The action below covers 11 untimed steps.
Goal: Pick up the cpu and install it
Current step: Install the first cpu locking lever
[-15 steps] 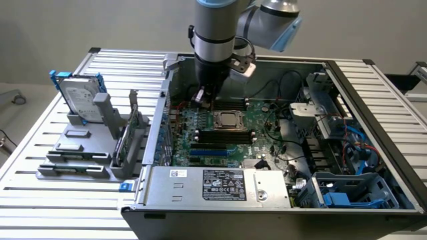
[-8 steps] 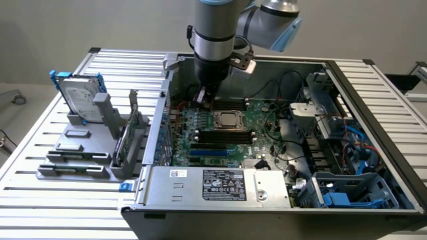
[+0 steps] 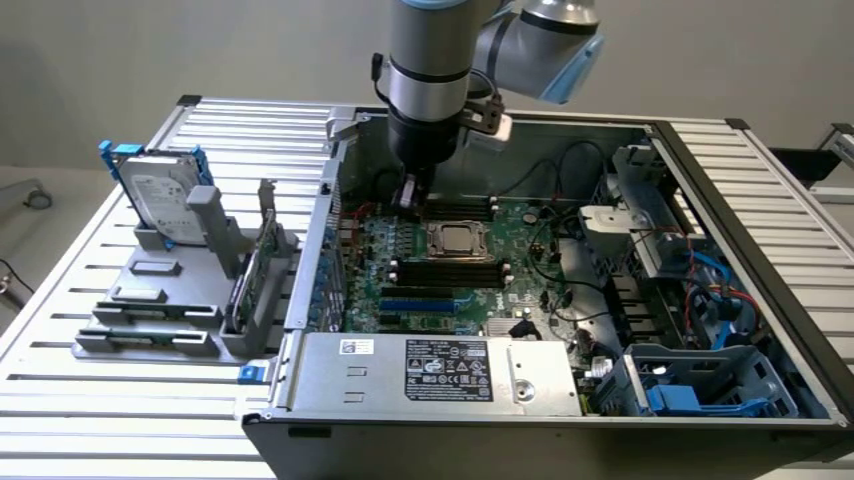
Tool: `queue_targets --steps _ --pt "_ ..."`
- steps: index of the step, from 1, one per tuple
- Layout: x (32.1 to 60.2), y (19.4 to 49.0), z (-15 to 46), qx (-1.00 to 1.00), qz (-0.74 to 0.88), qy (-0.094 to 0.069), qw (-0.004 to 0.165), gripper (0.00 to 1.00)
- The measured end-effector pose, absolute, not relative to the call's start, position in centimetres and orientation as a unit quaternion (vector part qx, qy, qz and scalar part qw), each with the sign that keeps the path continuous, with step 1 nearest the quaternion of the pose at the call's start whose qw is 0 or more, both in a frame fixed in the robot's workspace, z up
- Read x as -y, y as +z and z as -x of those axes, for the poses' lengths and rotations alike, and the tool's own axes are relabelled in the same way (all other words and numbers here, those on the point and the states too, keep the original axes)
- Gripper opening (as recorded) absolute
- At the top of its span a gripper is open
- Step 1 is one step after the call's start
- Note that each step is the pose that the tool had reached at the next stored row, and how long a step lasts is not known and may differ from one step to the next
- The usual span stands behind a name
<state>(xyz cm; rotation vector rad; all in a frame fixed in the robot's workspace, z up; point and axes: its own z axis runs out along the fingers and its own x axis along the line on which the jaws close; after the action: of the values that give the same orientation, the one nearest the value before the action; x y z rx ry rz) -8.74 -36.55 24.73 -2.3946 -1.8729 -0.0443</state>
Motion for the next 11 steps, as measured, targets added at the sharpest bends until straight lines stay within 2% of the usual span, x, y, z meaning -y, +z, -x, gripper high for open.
queue_targets --steps 11 --pt "36.56 24.73 8.73 0.679 0.732 -0.017 0.043 0.11"
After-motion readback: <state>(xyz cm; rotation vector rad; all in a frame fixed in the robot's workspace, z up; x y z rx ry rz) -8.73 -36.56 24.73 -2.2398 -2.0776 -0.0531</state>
